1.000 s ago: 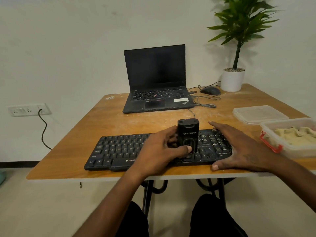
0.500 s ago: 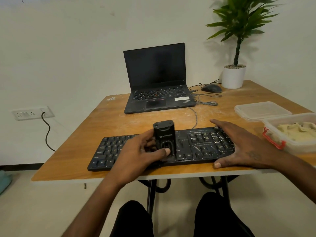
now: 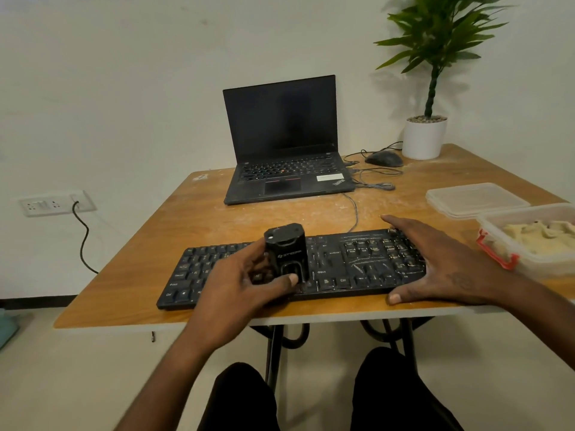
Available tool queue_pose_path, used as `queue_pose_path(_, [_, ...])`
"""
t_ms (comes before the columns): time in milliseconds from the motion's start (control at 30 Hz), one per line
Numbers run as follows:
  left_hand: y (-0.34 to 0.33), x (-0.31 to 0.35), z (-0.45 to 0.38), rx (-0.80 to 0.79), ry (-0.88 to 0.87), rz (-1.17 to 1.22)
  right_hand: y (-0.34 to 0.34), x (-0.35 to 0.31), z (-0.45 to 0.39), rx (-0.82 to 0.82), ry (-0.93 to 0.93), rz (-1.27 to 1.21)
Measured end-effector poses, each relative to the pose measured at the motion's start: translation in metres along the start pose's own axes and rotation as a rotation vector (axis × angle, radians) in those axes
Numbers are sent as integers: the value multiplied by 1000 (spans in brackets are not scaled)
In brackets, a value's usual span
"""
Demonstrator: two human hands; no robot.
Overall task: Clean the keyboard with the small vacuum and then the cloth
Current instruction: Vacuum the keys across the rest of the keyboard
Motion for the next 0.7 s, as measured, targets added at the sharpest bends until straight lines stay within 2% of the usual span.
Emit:
queue_pose_path(333, [-50,30,-18,-56,-95,-83,0,-3,1,-4,-16,-3])
queue_pose_path(700, [-22,10,8,13,-65,-123,0,-2,1,3,-18,-7])
Point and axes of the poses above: each hand's wrist, its own z-axis away from the middle knuckle, its own y-axis out of the back of the hand, x = y × z, the point moved 3 cm from there along -z, towards the middle knuckle, and after that the axes turned 14 degrees about -z, right-handed, at the moved point
